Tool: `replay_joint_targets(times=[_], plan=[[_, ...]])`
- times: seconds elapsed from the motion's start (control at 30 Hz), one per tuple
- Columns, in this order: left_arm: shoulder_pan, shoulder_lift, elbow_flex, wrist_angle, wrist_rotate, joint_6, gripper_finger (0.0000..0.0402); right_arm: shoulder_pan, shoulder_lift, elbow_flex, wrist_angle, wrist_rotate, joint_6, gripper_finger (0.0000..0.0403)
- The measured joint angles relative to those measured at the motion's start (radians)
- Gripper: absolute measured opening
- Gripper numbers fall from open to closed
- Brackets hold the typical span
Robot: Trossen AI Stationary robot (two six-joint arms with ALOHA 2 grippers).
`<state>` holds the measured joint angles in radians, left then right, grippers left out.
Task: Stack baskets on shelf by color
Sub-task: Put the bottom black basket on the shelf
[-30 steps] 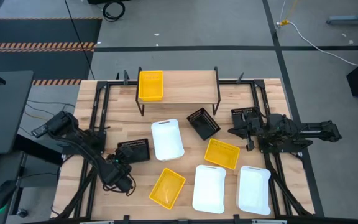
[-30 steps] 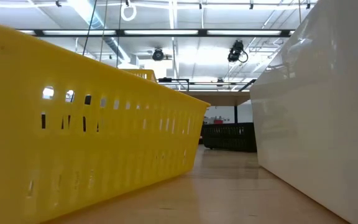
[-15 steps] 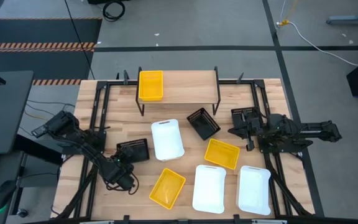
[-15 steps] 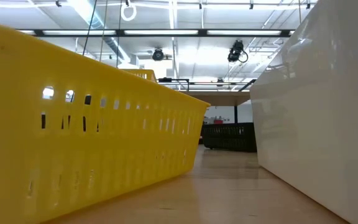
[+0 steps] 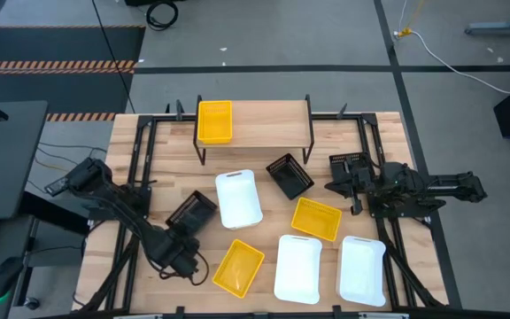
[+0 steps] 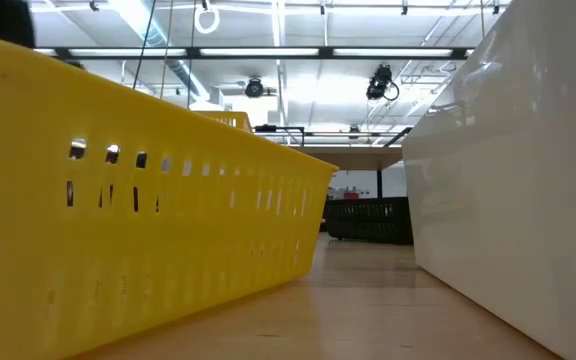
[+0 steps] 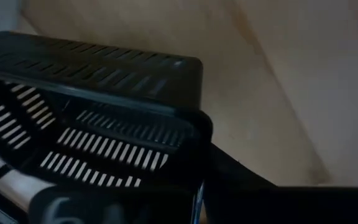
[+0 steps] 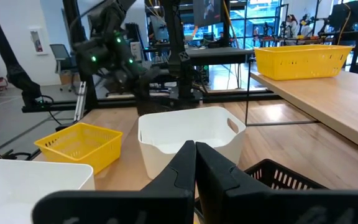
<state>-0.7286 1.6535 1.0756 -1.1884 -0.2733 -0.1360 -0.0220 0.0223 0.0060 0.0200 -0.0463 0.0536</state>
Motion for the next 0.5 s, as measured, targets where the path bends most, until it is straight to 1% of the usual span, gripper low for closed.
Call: replay_joint_targets(times=[0.1,0.2,0.3,0.5], plan=[[0.024,0.0,0.079,-0.049,-0.001,-0.035,0.0008,0.0,0.0,0.0,0.0,0.0,0.004,0.0013],[0.051,0.0,0.164,-0.103,-0.014,-0.036,0.0013,0.0,0.0,0.0,0.0,0.0,0.005,0.0013],[0.081,0.0,0.247,-0.124,-0.062,-0.013,0.0016,0.0,0.0,0.0,0.0,0.0,0.005,0.0013],[0.175,0.0,0.382,-0.115,-0.157,0.072,0.0007,0.0,0.0,0.0,0.0,0.0,0.007,0.0013]])
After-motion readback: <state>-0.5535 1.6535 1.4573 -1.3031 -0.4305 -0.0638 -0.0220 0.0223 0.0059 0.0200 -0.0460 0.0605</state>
